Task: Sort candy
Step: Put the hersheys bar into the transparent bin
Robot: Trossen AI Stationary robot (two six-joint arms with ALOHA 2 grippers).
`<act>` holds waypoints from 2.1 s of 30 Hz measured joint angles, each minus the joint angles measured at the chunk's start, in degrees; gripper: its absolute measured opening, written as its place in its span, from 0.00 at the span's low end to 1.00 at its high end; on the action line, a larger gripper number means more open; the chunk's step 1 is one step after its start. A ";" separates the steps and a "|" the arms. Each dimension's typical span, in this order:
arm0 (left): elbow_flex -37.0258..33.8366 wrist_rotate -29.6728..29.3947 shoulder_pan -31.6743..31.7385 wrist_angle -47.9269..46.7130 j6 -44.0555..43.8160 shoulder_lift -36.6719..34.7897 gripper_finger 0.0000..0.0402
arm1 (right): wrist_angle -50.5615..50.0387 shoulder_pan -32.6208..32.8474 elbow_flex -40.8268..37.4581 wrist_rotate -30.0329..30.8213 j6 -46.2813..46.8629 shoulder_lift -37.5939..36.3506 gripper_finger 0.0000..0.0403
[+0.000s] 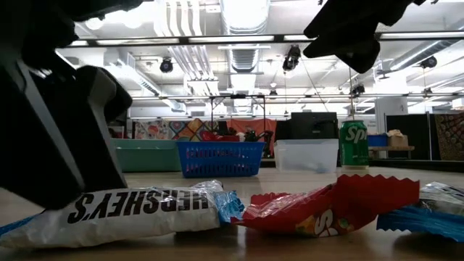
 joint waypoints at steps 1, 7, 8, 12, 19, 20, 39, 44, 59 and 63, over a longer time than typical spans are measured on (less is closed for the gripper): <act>0.00 -0.04 0.02 -0.10 -0.10 0.18 0.37 | 0.01 0.17 0.00 0.03 0.45 0.00 0.30; -0.15 -0.38 -0.01 -2.31 -2.70 1.11 0.37 | 0.02 1.72 0.00 2.76 1.17 0.00 0.30; -0.15 -0.41 -0.01 -2.33 -2.97 1.23 0.37 | 0.02 1.99 0.00 3.17 1.17 0.00 0.30; -0.15 -0.56 -0.01 -2.54 -2.76 1.49 0.35 | 0.02 2.99 0.00 4.41 1.24 0.00 0.29; -0.15 -1.14 0.02 -3.30 -2.30 1.49 0.14 | 0.01 3.66 0.00 5.65 -0.04 0.00 0.29; -0.15 -1.71 0.01 -3.24 -2.31 1.49 0.11 | 0.00 3.66 0.00 6.31 -0.20 0.03 0.29; 0.42 -34.16 -1.65 -12.45 10.64 -6.12 0.02 | 30.62 2.95 0.23 4.04 -16.34 17.34 0.29; 2.28 -36.41 -1.32 -11.86 15.11 -6.06 0.02 | 34.56 1.22 2.72 1.29 -20.01 20.49 0.29; 4.81 -38.07 -1.23 -11.70 16.49 -6.05 0.05 | 34.45 -0.15 5.33 -4.25 -21.67 21.31 0.18; 4.72 -38.05 -1.25 -11.71 15.76 -6.05 0.11 | 34.40 -0.22 5.40 -4.52 -21.91 21.33 0.07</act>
